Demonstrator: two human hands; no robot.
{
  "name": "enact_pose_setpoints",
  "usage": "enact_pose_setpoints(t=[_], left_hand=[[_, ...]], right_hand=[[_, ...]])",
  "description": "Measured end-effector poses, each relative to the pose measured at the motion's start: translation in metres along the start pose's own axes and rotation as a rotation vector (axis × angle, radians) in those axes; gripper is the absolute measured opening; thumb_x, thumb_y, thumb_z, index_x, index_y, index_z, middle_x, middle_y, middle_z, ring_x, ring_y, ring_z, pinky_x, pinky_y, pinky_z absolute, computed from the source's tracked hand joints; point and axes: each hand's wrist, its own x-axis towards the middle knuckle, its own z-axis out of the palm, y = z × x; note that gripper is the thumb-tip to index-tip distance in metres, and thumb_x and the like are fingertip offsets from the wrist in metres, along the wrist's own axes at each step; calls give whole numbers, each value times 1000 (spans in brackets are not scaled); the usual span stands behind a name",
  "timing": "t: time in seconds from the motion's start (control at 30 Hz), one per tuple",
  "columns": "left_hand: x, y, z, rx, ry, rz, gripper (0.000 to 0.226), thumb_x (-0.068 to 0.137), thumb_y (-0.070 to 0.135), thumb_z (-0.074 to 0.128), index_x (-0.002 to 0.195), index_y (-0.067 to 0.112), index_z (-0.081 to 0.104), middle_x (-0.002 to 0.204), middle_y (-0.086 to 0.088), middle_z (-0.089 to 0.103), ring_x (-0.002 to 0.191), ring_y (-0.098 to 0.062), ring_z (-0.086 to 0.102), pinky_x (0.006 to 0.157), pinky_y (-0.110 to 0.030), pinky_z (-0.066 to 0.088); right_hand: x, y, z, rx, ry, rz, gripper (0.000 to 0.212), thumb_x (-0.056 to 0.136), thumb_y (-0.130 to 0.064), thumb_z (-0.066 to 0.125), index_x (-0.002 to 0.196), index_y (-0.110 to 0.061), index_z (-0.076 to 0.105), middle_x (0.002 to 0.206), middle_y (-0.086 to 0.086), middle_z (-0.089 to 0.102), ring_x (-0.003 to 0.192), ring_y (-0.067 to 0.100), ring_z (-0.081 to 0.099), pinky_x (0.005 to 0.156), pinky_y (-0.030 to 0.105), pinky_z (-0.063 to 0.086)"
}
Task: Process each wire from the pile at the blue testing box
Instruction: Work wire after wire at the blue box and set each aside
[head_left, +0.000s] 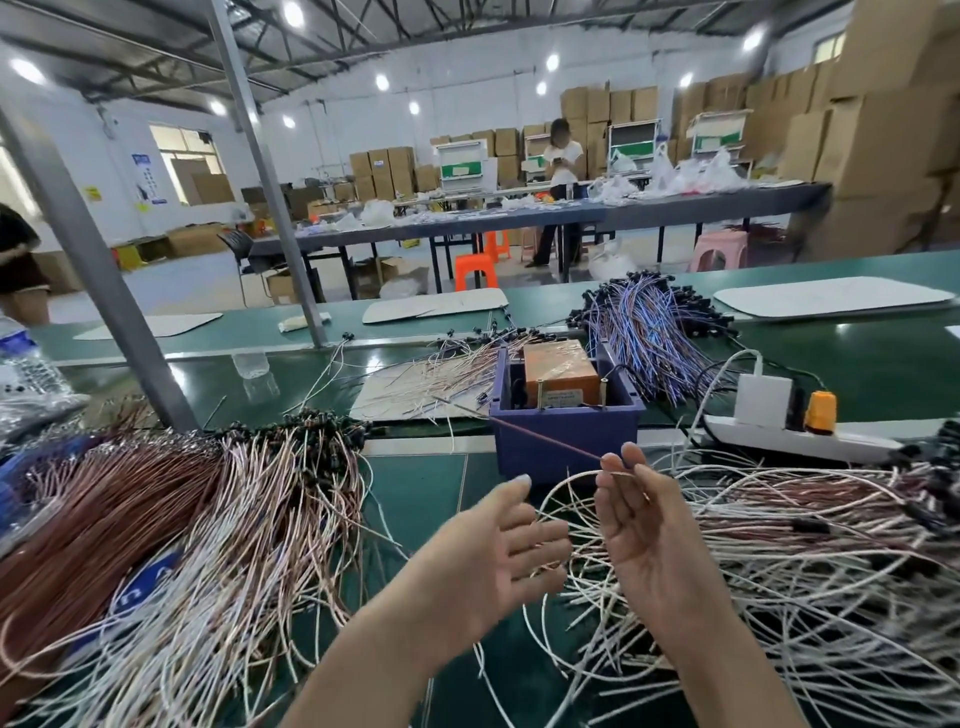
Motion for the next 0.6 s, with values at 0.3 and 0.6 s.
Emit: enact_pose_setpoints(t=[0.3,0.6], left_hand=[[-8,38,6,-350,145,509,42,88,-11,45,124,9,53,107,-14,66,90,-25,76,88,-42,58],[1,49,-13,84,381,789,21,105,11,39,113,20,56,65,7,50,46,-5,41,41,-20,38]], right_hand=[[-5,4,3,-41,55,-9,19,85,-16,65,92,-10,81,100,18,76,89,27,76,72,30,62],[-1,-3,1,17,89,-22,18,85,-9,64,89,-8,82,110,19,75,91,25,77,67,27,62]])
